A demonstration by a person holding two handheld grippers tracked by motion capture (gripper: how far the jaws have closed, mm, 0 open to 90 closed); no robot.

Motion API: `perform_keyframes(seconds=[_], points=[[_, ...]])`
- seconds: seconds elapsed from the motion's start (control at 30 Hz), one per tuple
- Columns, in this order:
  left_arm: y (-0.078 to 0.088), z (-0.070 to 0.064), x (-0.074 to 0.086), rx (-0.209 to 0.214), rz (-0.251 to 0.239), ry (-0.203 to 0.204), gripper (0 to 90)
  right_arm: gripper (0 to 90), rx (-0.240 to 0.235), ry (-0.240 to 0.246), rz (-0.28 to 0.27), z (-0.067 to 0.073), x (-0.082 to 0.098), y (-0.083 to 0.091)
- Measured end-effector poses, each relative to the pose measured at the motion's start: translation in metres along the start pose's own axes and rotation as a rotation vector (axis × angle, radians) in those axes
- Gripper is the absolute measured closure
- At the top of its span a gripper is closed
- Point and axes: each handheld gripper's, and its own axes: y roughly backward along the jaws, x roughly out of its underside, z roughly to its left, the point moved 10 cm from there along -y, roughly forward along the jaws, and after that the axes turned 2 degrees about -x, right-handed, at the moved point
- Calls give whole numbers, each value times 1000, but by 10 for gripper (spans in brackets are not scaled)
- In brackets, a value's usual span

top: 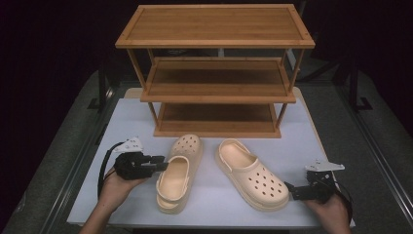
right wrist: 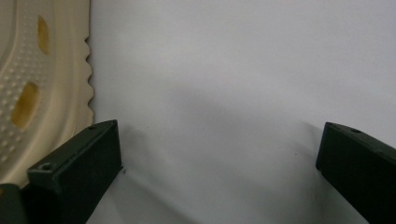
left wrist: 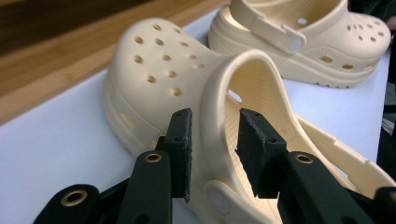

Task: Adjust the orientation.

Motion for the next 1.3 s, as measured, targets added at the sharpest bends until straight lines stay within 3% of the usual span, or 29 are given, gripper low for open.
perform_keyframes(seconds=[0.1,0.17,0.37,0.73,0.87,1.1,1.3], points=[[-7,-2,2,-16,18,-17,648,0,0,0,0,0,0,0],[-8,1,3,-54,28,-35,675,0,0,0,0,0,0,0],[-5,1,0,-74,30,-61,771,0,0,0,0,0,0,0],[-1,25,-5,-149,23,-61,816,0,0,1,1,0,0,0],[0,29,-4,-158,21,-66,822,0,0,1,1,0,0,0],[3,29,-2,-175,34,-110,823,0,0,1,0,0,0,0],[6,30,0,-176,34,-113,826,0,0,-1,0,0,0,0]])
